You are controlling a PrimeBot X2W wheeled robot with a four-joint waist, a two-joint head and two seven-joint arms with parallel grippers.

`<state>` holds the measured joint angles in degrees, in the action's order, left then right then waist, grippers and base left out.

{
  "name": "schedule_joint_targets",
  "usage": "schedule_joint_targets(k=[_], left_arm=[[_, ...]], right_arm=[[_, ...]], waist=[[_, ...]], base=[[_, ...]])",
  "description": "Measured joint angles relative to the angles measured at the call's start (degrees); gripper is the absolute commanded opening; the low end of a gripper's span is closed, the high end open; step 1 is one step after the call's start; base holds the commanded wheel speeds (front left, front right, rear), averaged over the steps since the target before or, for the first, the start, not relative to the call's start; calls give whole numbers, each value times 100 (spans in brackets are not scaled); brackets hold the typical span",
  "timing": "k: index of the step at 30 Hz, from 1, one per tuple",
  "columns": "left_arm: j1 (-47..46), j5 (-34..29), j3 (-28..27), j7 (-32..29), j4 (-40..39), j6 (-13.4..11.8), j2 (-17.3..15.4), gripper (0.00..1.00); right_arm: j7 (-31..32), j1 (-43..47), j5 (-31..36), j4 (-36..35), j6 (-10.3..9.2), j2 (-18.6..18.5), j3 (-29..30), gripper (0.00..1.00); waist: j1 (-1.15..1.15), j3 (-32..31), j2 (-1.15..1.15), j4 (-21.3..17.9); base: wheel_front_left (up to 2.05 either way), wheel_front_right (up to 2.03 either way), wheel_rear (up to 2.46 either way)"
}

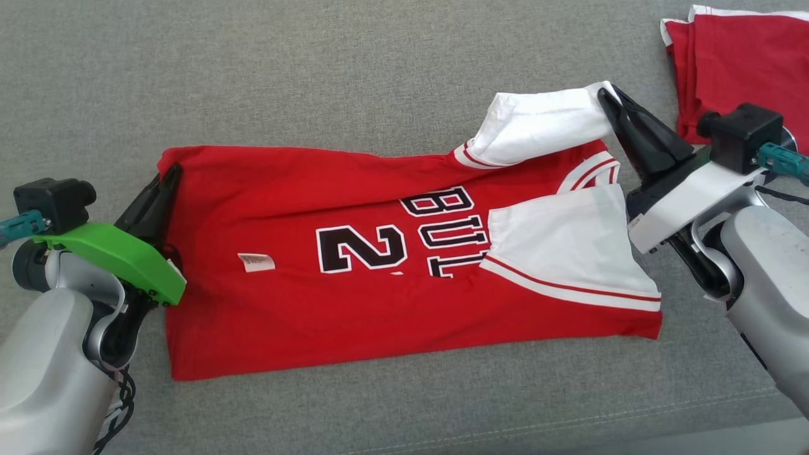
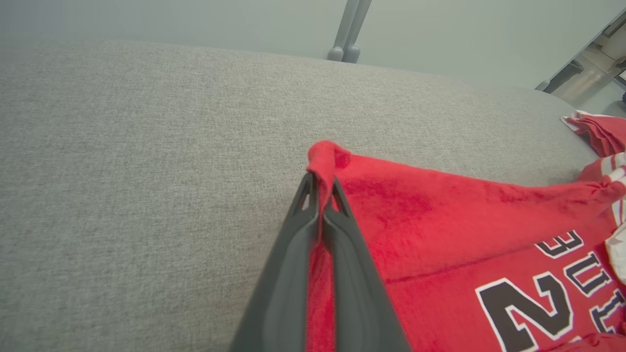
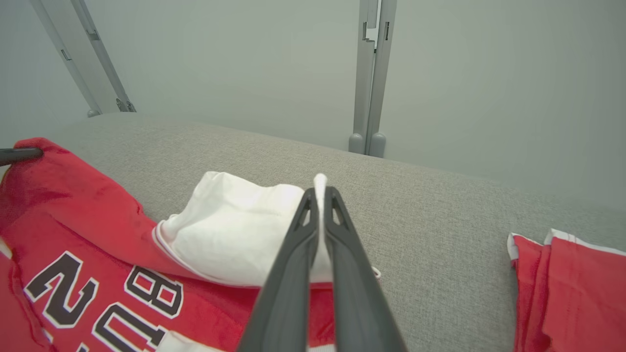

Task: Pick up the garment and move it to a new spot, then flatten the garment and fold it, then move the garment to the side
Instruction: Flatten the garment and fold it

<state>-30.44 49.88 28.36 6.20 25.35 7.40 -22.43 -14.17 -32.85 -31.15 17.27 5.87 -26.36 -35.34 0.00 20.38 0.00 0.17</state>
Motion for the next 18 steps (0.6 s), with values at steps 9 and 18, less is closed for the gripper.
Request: schedule_joint_targets(k=[9,18], left_arm=[[3,113,48,203,-25,0,-64,0],[27,240,141,300,-14,0,-104,0]], right_arm=[[-1,43,107,-205,-92,-89,-15,0],[0,10,147,-214,-152,-182,69,0]], waist=[[0,-13,0,59],[0,-38,0,117]], base=[[0,0,0],[0,0,0]])
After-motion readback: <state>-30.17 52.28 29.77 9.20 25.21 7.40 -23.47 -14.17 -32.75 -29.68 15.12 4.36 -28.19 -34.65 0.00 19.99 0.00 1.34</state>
